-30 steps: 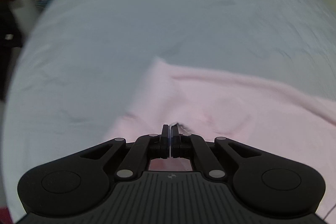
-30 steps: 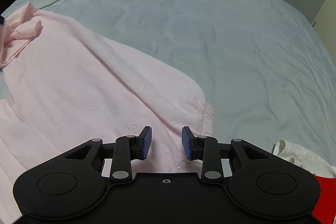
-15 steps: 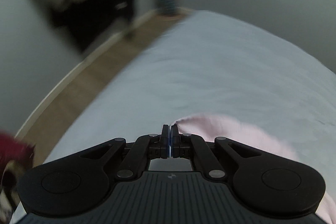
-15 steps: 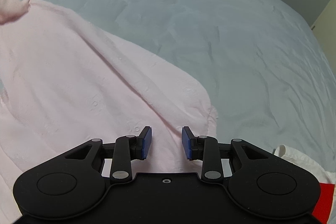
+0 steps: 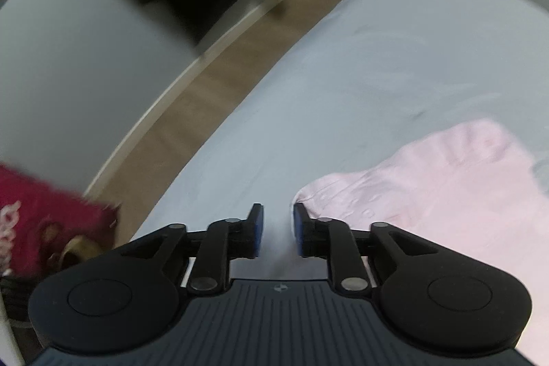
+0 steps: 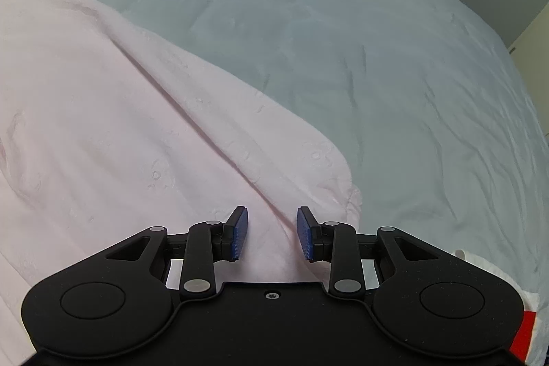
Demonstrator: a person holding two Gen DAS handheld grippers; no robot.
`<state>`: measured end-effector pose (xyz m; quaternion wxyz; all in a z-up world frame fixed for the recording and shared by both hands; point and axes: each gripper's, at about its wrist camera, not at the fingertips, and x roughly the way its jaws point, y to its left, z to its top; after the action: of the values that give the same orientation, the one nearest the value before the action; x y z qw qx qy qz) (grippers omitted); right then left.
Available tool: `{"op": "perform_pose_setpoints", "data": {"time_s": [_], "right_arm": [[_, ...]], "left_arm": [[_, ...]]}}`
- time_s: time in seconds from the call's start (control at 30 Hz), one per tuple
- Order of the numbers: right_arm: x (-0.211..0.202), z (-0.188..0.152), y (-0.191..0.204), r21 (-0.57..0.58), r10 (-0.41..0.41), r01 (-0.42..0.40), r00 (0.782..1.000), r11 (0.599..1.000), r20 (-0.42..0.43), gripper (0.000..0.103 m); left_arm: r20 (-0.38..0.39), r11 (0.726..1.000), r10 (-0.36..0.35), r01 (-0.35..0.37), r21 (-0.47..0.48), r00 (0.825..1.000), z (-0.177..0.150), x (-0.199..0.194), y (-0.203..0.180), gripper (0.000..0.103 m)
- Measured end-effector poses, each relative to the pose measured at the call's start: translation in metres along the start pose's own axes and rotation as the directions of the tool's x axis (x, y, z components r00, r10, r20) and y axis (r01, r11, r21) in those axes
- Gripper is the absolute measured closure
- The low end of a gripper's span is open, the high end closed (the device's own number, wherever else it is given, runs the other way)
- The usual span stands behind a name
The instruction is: Fold clothes
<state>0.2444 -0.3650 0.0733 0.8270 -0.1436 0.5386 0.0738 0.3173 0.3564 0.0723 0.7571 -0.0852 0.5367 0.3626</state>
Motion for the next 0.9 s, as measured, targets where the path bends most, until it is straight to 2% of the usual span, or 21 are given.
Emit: {"op": "perform_pose_setpoints", "data": {"time_s": [0.1, 0.17, 0.23, 0.27, 0.3, 0.33, 0.37, 0.43, 0.5, 0.6, 0.7, 0.8, 0.9], "right_arm": [[0.000, -0.001, -0.004, 0.005, -0.016, 0.016, 1.000, 1.000, -0.009, 0.073], [-0.001, -0.002, -0.010, 0.012, -0.033, 0.033, 0.999, 0.999, -0.018, 0.073], [-0.003, -0.004, -0.017, 0.023, -0.053, 0.053, 0.998, 0.998, -0.024, 0.073], [-0.004, -0.005, -0.022, 0.037, -0.063, 0.064, 0.998, 0.997, -0.024, 0.073], [-0.006, -0.006, -0.028, 0.059, -0.071, 0.072, 0.997, 0.996, -0.023, 0.073], [-0.008, -0.006, -0.035, 0.080, -0.078, 0.080, 0.997, 0.994, -0.022, 0.073], [-0.010, -0.007, -0.040, 0.100, -0.082, 0.084, 0.996, 0.991, -0.020, 0.073], [-0.013, -0.008, -0.048, 0.135, -0.082, 0.083, 0.997, 0.987, -0.013, 0.073], [-0.013, -0.008, -0.056, 0.173, -0.066, 0.065, 0.998, 0.983, -0.003, 0.073], [-0.002, -0.003, -0.057, 0.187, -0.069, 0.070, 0.998, 0.980, -0.014, 0.073], [0.011, 0.002, -0.055, 0.200, -0.054, 0.058, 0.998, 0.978, -0.026, 0.073], [0.031, 0.009, -0.051, 0.189, -0.053, 0.062, 0.997, 0.980, -0.051, 0.073], [0.052, 0.015, -0.046, 0.157, -0.081, 0.092, 0.994, 0.983, -0.074, 0.073]], "left_arm": [[0.010, 0.998, 0.050, -0.050, 0.039, 0.999, 0.001, 0.002, 0.002, 0.069], [0.022, 0.994, 0.080, -0.082, 0.073, 0.997, -0.001, 0.003, 0.003, 0.068], [0.040, 0.995, 0.059, -0.062, 0.081, 0.997, 0.000, 0.002, 0.008, 0.062], [0.050, 0.996, 0.037, -0.040, 0.075, 0.998, 0.000, 0.001, 0.011, 0.060], [0.065, 0.999, -0.025, 0.023, 0.030, 0.998, 0.001, -0.004, 0.017, 0.056], [0.080, 0.997, -0.081, 0.082, -0.013, 0.993, 0.002, -0.007, 0.022, 0.047], [0.093, 0.991, -0.117, 0.122, -0.054, 0.989, 0.002, -0.009, 0.027, 0.042], [0.120, 0.976, -0.143, 0.161, -0.150, 0.982, 0.002, -0.015, 0.038, 0.040], [0.153, 0.984, -0.116, 0.134, -0.115, 0.981, 0.000, -0.022, 0.035, 0.040], [0.174, 0.982, -0.168, 0.180, -0.056, 0.970, -0.005, -0.028, 0.023, 0.040], [0.188, 0.961, -0.273, 0.274, 0.021, 0.943, -0.014, -0.036, -0.002, 0.040], [0.183, 0.944, -0.322, 0.301, 0.134, 0.929, -0.028, -0.043, -0.033, 0.040], [0.168, 0.926, -0.342, 0.300, 0.230, 0.925, -0.039, -0.042, -0.062, 0.040]]}}
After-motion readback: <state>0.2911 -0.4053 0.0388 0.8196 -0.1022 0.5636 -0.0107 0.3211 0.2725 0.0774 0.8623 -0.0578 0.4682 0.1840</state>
